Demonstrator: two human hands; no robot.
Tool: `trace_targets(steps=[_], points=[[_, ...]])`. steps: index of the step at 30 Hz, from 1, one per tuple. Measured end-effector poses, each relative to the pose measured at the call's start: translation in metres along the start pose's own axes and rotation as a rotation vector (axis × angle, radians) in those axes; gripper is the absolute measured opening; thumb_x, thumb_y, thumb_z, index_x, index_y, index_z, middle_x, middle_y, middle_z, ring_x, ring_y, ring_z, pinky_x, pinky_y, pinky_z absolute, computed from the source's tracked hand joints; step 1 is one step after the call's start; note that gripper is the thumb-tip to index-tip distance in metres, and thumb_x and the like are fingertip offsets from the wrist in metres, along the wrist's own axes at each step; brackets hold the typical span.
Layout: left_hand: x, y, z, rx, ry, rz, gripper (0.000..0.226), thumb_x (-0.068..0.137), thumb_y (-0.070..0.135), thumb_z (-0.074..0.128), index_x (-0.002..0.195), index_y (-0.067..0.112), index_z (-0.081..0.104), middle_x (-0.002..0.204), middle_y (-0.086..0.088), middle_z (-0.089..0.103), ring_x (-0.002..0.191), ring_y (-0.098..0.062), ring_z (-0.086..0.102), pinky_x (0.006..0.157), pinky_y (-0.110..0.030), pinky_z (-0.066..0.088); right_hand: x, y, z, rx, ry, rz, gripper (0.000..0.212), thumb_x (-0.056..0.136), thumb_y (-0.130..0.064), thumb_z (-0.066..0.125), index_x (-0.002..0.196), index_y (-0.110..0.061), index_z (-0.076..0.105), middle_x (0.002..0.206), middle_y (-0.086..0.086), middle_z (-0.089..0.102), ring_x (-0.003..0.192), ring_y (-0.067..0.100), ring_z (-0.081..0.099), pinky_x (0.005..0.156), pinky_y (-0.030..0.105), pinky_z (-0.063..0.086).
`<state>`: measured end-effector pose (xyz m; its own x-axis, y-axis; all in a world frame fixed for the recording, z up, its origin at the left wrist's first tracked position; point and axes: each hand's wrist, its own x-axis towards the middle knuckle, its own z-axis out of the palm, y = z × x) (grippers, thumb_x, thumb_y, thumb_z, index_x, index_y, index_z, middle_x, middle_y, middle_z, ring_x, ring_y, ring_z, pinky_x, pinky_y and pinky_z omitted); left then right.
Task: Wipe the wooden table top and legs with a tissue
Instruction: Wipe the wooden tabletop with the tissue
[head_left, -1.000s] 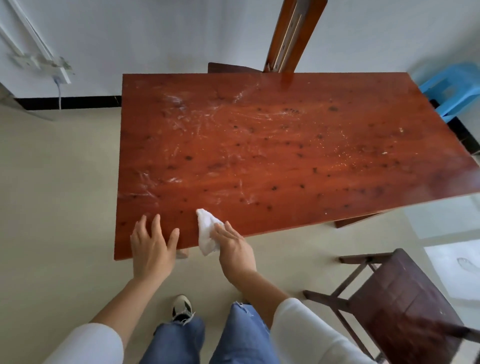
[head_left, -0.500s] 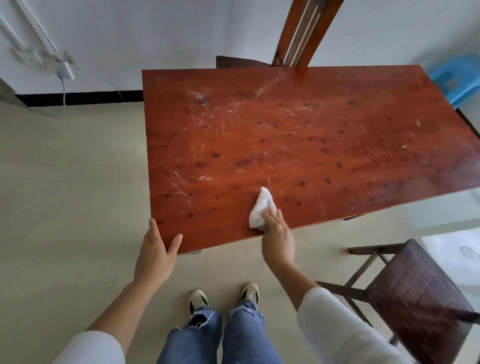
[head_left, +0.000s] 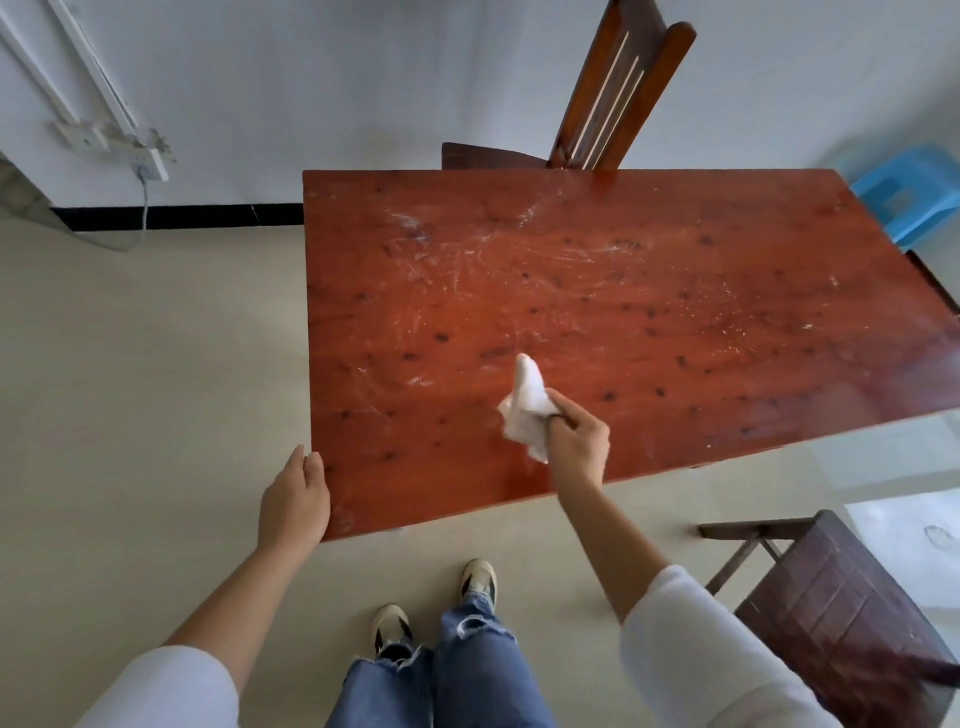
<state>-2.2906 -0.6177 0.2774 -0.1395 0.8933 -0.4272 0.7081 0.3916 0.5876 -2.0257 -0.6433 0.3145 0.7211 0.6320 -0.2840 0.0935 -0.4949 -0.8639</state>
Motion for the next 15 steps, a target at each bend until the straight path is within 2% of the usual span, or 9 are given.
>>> trace_targets(steps=[1,3,5,7,9,12,13,15], points=[[0.002,0.003,0.004,0.008,0.012,-0.016,0.049,0.101,0.028,0.024,0.136,-0.002,0.042,0.137,-0.022,0.048,0.125,-0.039,0.044,0.105,-0.047,0.034,0.025,0.0,-0.019,-0.011,0.125,0.041,0.045,0.081,0.006,0.045,0.113,-0.014,0.069,0.106,0.006,0.071,0.079,0.014,0.065,0.073,0.026,0.055],[0.004,0.008,0.01,0.04,0.05,-0.035,0.046,0.101,0.025,0.028,0.139,0.001,0.039,0.14,-0.02,0.046,0.128,-0.038,0.043,0.106,-0.045,0.033,0.069,0.007,-0.057,-0.069,0.297,0.098,0.046,0.083,0.007,0.042,0.118,-0.012,0.066,0.117,0.01,0.067,0.099,0.024,0.064,0.092,0.032,0.051],[0.004,0.009,0.012,0.092,0.084,-0.021,0.044,0.101,0.023,0.03,0.139,0.002,0.04,0.137,-0.02,0.049,0.125,-0.039,0.046,0.103,-0.045,0.037,0.1,0.02,-0.085,-0.205,0.321,0.143,0.047,0.084,0.005,0.043,0.123,-0.011,0.062,0.123,0.016,0.062,0.115,0.032,0.055,0.102,0.034,0.042],[0.005,0.005,0.011,0.131,0.108,-0.002,0.042,0.1,0.022,0.034,0.136,0.003,0.046,0.133,-0.019,0.054,0.12,-0.039,0.051,0.099,-0.045,0.04,0.109,0.032,-0.092,-0.444,0.212,0.147,0.045,0.088,-0.001,0.046,0.13,-0.012,0.056,0.126,0.021,0.056,0.121,0.036,0.045,0.102,0.038,0.037],[0.007,0.001,0.009,0.144,0.132,0.006,0.039,0.099,0.021,0.038,0.132,0.004,0.052,0.125,-0.02,0.059,0.114,-0.041,0.055,0.095,-0.046,0.042,0.102,0.043,-0.074,-0.597,0.151,0.062,0.046,0.09,-0.002,0.045,0.133,-0.015,0.052,0.126,0.019,0.054,0.118,0.036,0.041,0.098,0.038,0.036],[0.012,-0.001,0.009,0.145,0.163,0.019,0.037,0.097,0.02,0.043,0.127,0.003,0.056,0.102,-0.027,0.068,0.095,-0.043,0.061,0.084,-0.046,0.047,0.072,0.049,-0.019,-0.578,0.129,-0.163,0.055,0.082,0.007,0.044,0.129,-0.017,0.057,0.116,0.02,0.061,0.104,0.038,0.05,0.091,0.039,0.041],[0.012,-0.001,0.01,0.138,0.162,0.018,0.036,0.097,0.02,0.044,0.127,0.003,0.056,0.095,-0.027,0.069,0.088,-0.042,0.062,0.079,-0.045,0.047,0.057,0.047,0.002,-0.569,0.068,-0.219,0.058,0.08,0.009,0.043,0.129,-0.018,0.057,0.12,0.018,0.061,0.103,0.036,0.05,0.092,0.037,0.04],[0.013,-0.002,0.009,0.108,0.158,0.017,0.035,0.096,0.02,0.047,0.126,0.004,0.057,0.086,-0.026,0.069,0.072,-0.035,0.058,0.069,-0.04,0.044,0.025,0.043,0.037,-0.574,-0.119,-0.326,0.061,0.082,0.01,0.041,0.133,-0.022,0.053,0.137,0.002,0.053,0.112,0.027,0.043,0.097,0.032,0.03]])
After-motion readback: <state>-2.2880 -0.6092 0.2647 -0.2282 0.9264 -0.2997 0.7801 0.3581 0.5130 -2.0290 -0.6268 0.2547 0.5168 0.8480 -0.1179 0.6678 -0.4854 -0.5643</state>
